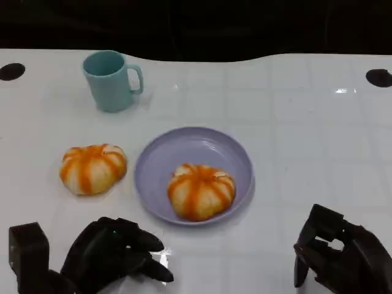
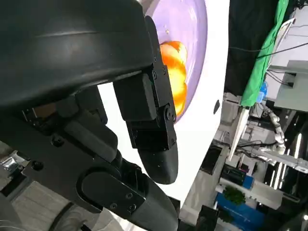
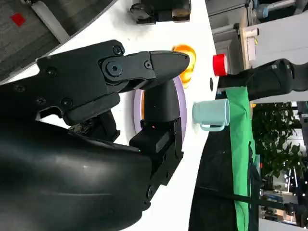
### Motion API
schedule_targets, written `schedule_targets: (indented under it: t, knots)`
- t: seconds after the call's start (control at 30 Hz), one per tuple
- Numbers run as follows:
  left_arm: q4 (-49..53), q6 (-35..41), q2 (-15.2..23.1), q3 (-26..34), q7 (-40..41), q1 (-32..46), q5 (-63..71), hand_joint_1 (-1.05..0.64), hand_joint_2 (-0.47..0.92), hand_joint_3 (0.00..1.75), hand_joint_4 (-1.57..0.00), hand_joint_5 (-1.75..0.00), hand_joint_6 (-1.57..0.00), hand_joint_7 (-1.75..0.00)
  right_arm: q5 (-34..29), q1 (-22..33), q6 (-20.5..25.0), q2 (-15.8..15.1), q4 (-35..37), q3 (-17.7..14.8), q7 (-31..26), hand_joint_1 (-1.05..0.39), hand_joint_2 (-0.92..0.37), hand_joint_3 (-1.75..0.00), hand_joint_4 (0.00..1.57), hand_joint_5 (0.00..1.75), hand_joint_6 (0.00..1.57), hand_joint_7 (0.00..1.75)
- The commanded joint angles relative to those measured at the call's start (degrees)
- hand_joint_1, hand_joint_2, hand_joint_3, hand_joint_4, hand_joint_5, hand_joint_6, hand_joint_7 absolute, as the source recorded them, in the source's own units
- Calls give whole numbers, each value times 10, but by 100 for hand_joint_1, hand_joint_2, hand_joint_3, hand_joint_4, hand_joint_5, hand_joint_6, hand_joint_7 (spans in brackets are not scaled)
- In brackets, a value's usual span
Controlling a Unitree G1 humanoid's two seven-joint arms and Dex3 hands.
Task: Grasp the bread from the table and place it into the plate.
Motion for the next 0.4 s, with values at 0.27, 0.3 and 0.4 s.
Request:
schedule_targets:
  t: [0.27, 0.3, 0.4]
  knots:
    - [10, -3, 7, 2, -2, -7, 4, -105, 69, 0, -157, -21, -157, -2, -2, -14, -27, 0, 25, -16, 15, -50, -92, -25, 85, 175, 67, 175]
    - [10, -4, 7, 3, -3, -7, 4, -105, 70, 1, -157, -21, -157, -2, -1, -15, -26, 1, 25, -16, 16, -49, -92, -25, 86, 175, 68, 175]
    - [10, -5, 7, 2, -1, -7, 5, -105, 70, 1, -157, -21, -157, -2, -1, -16, -25, 2, 25, -19, 14, -50, -92, -26, 87, 175, 68, 175]
